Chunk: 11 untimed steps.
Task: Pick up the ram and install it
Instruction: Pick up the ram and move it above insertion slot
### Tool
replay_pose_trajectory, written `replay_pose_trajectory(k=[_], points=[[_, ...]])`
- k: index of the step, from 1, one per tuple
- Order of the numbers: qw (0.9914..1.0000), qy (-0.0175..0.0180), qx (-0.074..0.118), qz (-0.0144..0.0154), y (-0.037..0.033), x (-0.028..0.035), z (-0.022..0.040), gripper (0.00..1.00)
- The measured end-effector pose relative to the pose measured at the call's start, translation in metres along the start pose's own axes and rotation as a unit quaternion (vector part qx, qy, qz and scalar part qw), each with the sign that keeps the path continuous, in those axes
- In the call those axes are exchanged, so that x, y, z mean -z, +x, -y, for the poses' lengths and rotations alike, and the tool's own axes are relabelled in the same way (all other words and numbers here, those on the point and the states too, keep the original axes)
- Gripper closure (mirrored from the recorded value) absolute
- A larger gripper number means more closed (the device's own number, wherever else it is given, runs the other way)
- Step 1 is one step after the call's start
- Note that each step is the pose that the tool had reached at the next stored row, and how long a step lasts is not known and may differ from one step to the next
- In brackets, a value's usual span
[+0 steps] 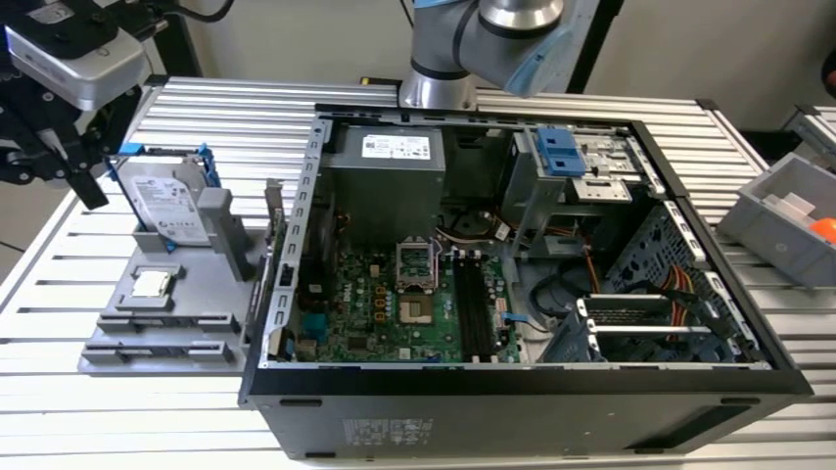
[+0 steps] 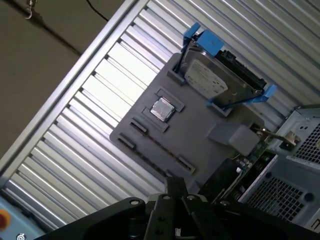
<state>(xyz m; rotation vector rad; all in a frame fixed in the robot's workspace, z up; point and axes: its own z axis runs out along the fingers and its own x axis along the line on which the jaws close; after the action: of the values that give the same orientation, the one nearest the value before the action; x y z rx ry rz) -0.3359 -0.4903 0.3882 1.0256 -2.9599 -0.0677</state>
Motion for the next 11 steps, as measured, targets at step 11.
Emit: replay_pose_trajectory(k=[11], points=[[0.99892, -0.0002, 0.046, -0.0021, 0.0, 0.0, 0.0, 1.0]])
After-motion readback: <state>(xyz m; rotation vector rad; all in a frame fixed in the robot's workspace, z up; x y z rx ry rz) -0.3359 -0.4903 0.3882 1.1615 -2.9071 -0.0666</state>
